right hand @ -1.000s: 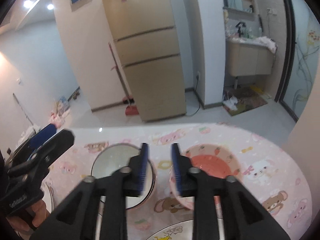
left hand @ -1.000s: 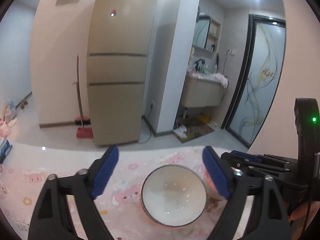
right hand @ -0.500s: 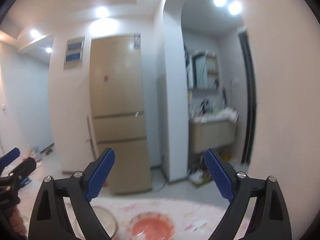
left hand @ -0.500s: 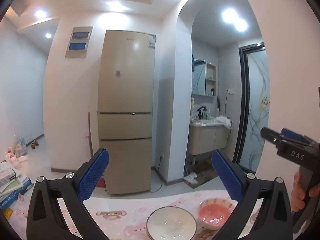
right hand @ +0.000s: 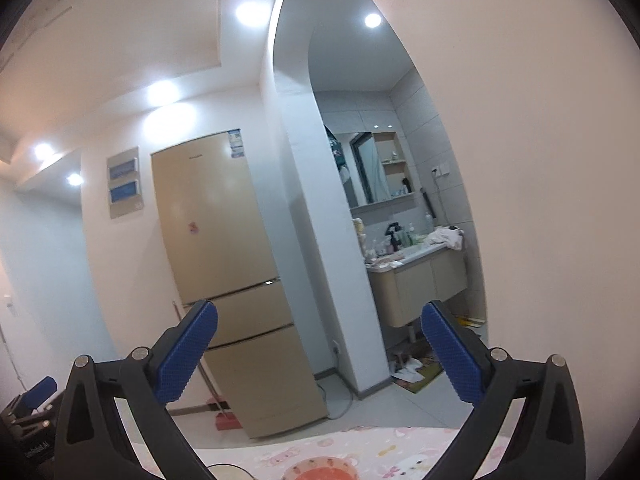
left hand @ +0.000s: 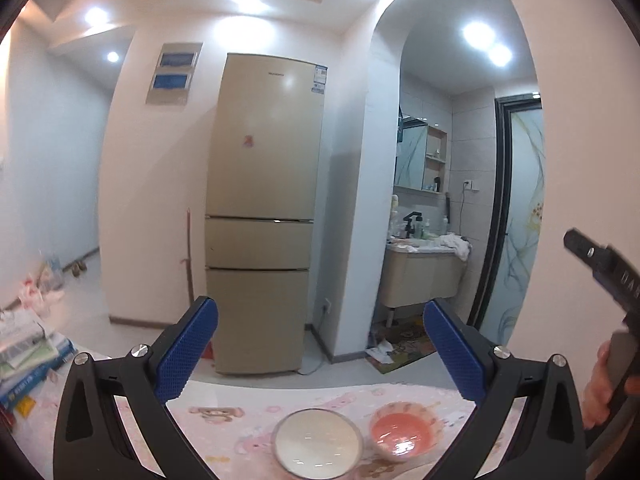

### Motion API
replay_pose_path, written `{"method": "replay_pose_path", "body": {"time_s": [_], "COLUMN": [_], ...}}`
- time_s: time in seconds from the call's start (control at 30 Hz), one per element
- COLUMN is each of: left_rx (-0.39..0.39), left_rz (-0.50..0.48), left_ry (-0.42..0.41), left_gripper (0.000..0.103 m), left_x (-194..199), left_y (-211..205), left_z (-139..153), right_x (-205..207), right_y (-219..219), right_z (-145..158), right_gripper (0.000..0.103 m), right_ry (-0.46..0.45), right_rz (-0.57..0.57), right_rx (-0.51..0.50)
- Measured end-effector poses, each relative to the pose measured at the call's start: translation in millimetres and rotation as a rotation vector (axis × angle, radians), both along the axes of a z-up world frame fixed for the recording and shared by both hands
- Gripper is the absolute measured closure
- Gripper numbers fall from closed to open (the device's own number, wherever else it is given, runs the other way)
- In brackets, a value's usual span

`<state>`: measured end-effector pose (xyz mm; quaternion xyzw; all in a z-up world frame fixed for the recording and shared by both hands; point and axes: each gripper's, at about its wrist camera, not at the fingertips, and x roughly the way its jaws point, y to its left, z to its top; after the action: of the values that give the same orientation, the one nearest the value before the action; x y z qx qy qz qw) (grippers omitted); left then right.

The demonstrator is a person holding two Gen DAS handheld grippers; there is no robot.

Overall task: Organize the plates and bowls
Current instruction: 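Raise both grippers and move them toward the pink strawberry bowl, then close the left gripper on the pink bowl rim while the right gripper grips it too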

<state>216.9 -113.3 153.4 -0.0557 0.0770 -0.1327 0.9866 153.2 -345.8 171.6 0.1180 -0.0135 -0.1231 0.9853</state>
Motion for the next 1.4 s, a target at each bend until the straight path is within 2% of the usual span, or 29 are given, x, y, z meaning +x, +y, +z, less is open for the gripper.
{"method": "replay_pose_path", "body": {"time_s": [0.07,0.13,0.2,0.23,0.33,0.47,0.53,0.6,0.63,0.67,0.73,0.77,0.87,1.0,1.07,1.1,1.17,1.23,1.27,1.33,1.4], "left_rx": [-0.005,0.023,0.041,0.017,-0.049,-0.031,0.0,0.027,0.026,-0.003,-0.073,-0.083,-0.058,-0.057,-0.03,-0.017,0.008,0.021,0.026,0.035,0.038], "left_rz": [-0.038,-0.047,-0.03,-0.04,-0.107,-0.103,-0.101,-0.105,-0.078,-0.056,-0.097,-0.115,-0.114,-0.202,-0.19,-0.172,-0.145,-0.11,-0.107,-0.132,-0.14], "left_ry": [0.023,0.04,0.083,0.095,0.13,0.157,0.183,0.236,0.288,0.33,0.4,0.435,0.478,0.529,0.557,0.569,0.615,0.675,0.694,0.73,0.753], "left_gripper": [0.0,0.0,0.0,0.0,0.0,0.0,0.0,0.0,0.001,0.001,0.001,0.001,0.001,0.004,0.007,0.01,0.016,0.029,0.033,0.048,0.059], "left_x": [2.6,3.3,5.2,6.3,12.9,28.9,38.3,53.5,66.3,74.6,90.1,97.2,107.4,117.9,122.4,124.5,130.1,140.1,144.3,146.5,149.2], "left_y": [-14.7,-34.5,-51.9,-57.6,-69.7,-86.3,-93.2,-95.9,-94.2,-90.7,-82.7,-81.1,-83.3,-95.2,-101.6,-103.6,-106.9,-110.5,-110.6,-111.0,-113.0], "left_z": [17.7,34.8,43.0,43.7,34.4,1.5,-19.7,-42.3,-51.8,-60.7,-75.3,-82.0,-96.7,-112.5,-119.3,-123.1,-133.3,-146.3,-152.7,-165.3,-172.5], "right_x": [1.9,-7.0,-21.4,-26.7,-32.0,-19.9,-9.3,1.9,13.6,30.0,55.1,65.7,89.8,113.1,124.0,126.3,129.2,128.1,131.8,133.3,139.0], "right_y": [2.7,8.0,9.2,8.8,2.8,-12.5,-20.6,-30.6,-35.9,-39.7,-39.5,-35.9,-30.5,-39.8,-45.8,-47.8,-65.8,-81.8,-88.5,-92.2,-92.8], "right_z": [15.4,20.3,18.4,15.6,9.5,-1.5,-9.7,-26.4,-35.1,-44.4,-60.0,-68.6,-93.2,-125.6,-139.8,-144.1,-155.3,-169.6,-178.8,-198.2,-208.4], "right_gripper": [0.0,0.0,0.0,0.0,0.0,0.0,0.0,0.0,0.0,0.0,0.0,0.0,0.0,0.006,0.009,0.01,0.01,0.011,0.015,0.021,0.024], "right_ry": [0.099,0.131,0.129,0.132,0.165,0.21,0.234,0.221,0.243,0.305,0.417,0.47,0.598,0.698,0.746,0.753,0.738,0.712,0.725,0.756,0.779], "right_rz": [0.001,-0.015,-0.125,-0.185,-0.258,-0.187,-0.176,-0.131,-0.086,-0.039,-0.022,-0.05,-0.09,0.004,0.043,0.049,0.007,0.008,0.036,0.12,0.164], "right_rx": [-0.067,-0.155,-0.2,-0.21,-0.206,-0.203,-0.155,-0.024,0.04,0.083,0.078,0.044,-0.014,0.084,0.131,0.148,0.25,0.377,0.434,0.518,0.559]}}
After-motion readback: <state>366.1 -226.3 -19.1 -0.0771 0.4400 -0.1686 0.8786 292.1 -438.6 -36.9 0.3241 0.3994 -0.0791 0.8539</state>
